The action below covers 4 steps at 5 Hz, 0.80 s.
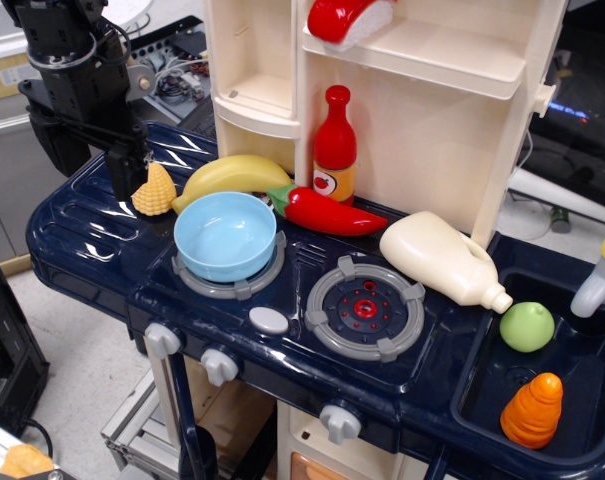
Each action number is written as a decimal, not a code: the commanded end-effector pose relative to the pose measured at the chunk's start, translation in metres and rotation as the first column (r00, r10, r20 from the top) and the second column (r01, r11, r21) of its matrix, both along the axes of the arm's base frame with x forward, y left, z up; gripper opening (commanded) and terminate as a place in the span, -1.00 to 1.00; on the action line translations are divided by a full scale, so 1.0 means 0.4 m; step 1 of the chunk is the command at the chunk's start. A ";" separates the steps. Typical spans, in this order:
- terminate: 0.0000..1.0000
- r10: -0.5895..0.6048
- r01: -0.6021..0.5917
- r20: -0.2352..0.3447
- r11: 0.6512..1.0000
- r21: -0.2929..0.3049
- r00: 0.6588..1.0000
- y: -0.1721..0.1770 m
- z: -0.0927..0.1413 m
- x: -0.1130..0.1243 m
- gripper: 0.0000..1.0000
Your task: Put carrot in bowl
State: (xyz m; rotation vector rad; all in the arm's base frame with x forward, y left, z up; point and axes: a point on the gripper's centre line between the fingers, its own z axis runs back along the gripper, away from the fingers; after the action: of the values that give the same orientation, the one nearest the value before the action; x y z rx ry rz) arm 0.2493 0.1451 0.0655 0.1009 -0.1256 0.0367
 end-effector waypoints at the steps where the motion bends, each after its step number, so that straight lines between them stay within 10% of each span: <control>1: -1.00 0.000 0.000 0.000 1.000 0.000 1.000 0.000 0.000 0.000 1.00; 4: -1.00 0.079 -0.079 -0.051 0.997 -0.004 0.996 -0.336 0.181 -0.032 1.00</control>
State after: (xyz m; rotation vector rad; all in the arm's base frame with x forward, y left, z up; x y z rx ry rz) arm 0.2327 -0.0035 0.1260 0.0957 -0.0329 0.1255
